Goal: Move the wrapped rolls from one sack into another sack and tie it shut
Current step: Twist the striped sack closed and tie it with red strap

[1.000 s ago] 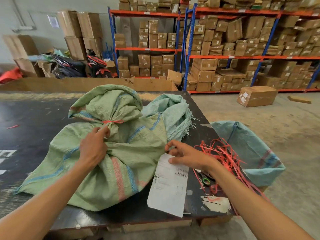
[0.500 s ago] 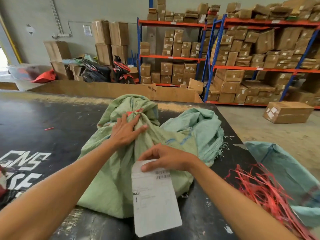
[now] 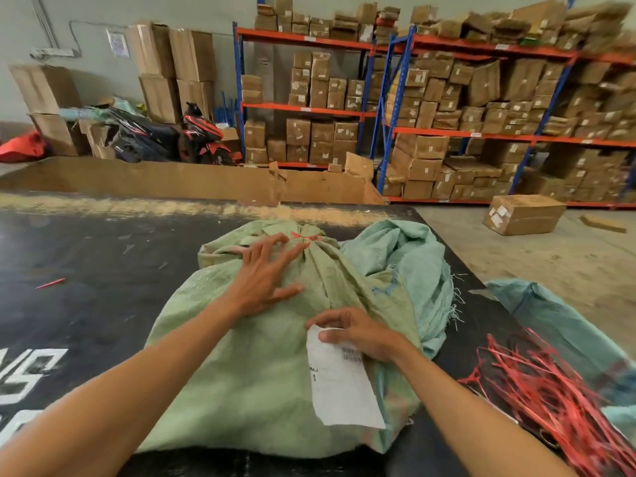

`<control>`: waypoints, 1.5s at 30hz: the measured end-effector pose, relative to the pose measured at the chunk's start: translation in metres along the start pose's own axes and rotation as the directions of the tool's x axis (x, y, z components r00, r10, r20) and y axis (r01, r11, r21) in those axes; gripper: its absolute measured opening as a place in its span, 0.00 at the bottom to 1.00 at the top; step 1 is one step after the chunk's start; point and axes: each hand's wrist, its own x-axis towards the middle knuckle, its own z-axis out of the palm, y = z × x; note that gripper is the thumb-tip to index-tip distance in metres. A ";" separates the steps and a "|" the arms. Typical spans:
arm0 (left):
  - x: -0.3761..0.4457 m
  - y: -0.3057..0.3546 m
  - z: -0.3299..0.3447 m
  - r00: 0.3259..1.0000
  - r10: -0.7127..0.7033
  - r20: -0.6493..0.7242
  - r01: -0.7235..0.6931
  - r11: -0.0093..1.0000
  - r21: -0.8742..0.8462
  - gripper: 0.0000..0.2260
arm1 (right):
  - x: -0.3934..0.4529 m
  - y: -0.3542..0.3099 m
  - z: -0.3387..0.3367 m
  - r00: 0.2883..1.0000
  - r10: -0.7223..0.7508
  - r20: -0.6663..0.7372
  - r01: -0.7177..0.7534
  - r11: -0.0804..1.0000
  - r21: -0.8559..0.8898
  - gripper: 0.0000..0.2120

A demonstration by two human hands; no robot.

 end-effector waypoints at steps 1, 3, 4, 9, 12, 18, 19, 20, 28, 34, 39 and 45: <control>-0.010 -0.008 0.002 0.996 0.093 -0.017 -0.092 0.995 0.023 0.34 | 0.000 0.001 -0.001 1.000 0.008 0.002 -0.008 1.000 0.015 0.15; -0.027 -0.026 0.003 0.981 0.195 0.016 -0.195 0.976 0.094 0.29 | 0.002 0.000 0.001 1.000 0.011 0.022 -0.011 1.000 0.008 0.15; -0.032 -0.035 0.001 0.980 0.187 0.064 -0.194 0.972 0.132 0.28 | 0.004 -0.003 0.003 1.000 0.007 0.029 -0.007 1.000 0.000 0.15; -0.023 -0.056 -0.002 0.962 0.008 0.274 -0.065 0.978 0.199 0.24 | 0.021 -0.041 0.037 0.998 -0.059 0.028 0.063 0.984 -0.167 0.14; -0.003 -0.050 -0.006 0.933 0.033 0.360 -0.111 0.974 0.198 0.24 | 0.034 -0.066 0.066 0.990 -0.144 -0.012 0.136 0.955 -0.263 0.12; 0.017 -0.048 -0.004 0.884 0.105 0.456 -0.212 0.959 0.189 0.27 | 0.051 -0.078 0.104 0.993 -0.116 0.001 0.115 0.987 -0.116 0.11; 0.016 -0.050 -0.003 0.880 0.108 0.462 -0.211 0.961 0.178 0.26 | 0.054 -0.073 0.107 0.993 -0.113 -0.031 0.107 0.983 -0.147 0.11; 0.014 -0.051 -0.002 0.878 0.113 0.465 -0.212 0.963 0.165 0.26 | 0.058 -0.066 0.107 0.987 -0.120 -0.105 0.098 0.976 -0.197 0.10; -0.007 -0.066 0.010 0.917 0.021 0.398 -0.104 0.977 0.187 0.27 | 0.062 -0.023 0.093 0.852 -0.194 -0.486 0.008 0.934 -0.358 0.09; -0.001 -0.057 0.008 0.953 0.010 0.303 -0.099 0.955 0.279 0.27 | 0.061 -0.015 0.107 0.842 -0.274 -0.464 -0.057 0.811 -0.583 0.20; 0.008 -0.049 0.005 0.950 0.011 0.311 -0.101 0.956 0.275 0.28 | 0.060 -0.011 0.117 0.857 -0.391 -0.336 -0.156 0.424 -0.892 0.32; 0.011 -0.050 0.002 0.944 0.001 0.330 -0.095 0.959 0.268 0.29 | 0.056 -0.002 0.120 0.842 -0.539 0.009 -0.021 -0.050 -0.999 0.07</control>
